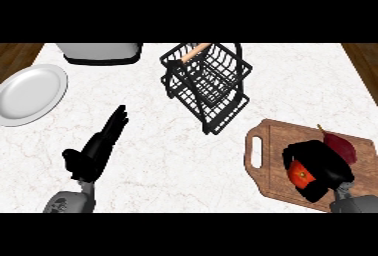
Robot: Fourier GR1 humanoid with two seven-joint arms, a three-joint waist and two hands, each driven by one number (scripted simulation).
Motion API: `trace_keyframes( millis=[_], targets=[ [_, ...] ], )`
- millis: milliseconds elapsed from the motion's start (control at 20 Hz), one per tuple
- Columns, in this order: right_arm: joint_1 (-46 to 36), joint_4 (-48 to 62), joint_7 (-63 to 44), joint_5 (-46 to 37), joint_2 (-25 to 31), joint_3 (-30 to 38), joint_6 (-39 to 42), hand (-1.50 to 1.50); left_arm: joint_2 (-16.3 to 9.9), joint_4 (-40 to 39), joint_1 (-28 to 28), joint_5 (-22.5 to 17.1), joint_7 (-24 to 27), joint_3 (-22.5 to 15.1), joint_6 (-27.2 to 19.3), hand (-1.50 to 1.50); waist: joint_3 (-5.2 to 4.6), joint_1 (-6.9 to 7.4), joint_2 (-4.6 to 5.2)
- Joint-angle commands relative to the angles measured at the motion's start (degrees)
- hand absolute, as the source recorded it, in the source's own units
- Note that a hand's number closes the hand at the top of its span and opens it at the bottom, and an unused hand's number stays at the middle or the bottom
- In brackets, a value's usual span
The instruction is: Pick the tomato from the cutting board and place it in the tiered basket
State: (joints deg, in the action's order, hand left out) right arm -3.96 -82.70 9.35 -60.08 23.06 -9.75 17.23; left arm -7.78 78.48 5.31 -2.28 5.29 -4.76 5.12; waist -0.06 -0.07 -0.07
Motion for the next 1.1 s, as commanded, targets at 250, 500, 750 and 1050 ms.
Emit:
trace_keyframes(
  millis=[250,500,750,1050],
  targets=[
    [14.00,-3.85,-34.21,-1.78,-13.25,15.50,-9.91,1.50,-1.19,-0.70,-2.63,-0.26,0.90,3.08,-1.95,0.00,-0.28,-6.82,-1.07],
    [23.12,-19.95,-47.77,-11.44,-22.65,9.95,-17.40,1.50,-1.53,0.98,-1.59,-1.34,-0.66,2.50,0.04,0.00,-0.18,-3.44,-0.79],
    [24.55,-36.50,-57.19,-6.30,-22.94,-2.20,-24.08,1.50,-0.85,-0.59,-0.75,-0.53,0.56,1.55,0.43,0.00,-0.05,-2.13,-0.51],
    [18.89,-52.25,-65.49,-18.94,-23.03,-13.25,-21.07,1.50,-1.76,-0.33,0.45,-1.33,-0.30,2.06,2.04,0.00,-0.10,-0.38,-0.22]
  ],
)
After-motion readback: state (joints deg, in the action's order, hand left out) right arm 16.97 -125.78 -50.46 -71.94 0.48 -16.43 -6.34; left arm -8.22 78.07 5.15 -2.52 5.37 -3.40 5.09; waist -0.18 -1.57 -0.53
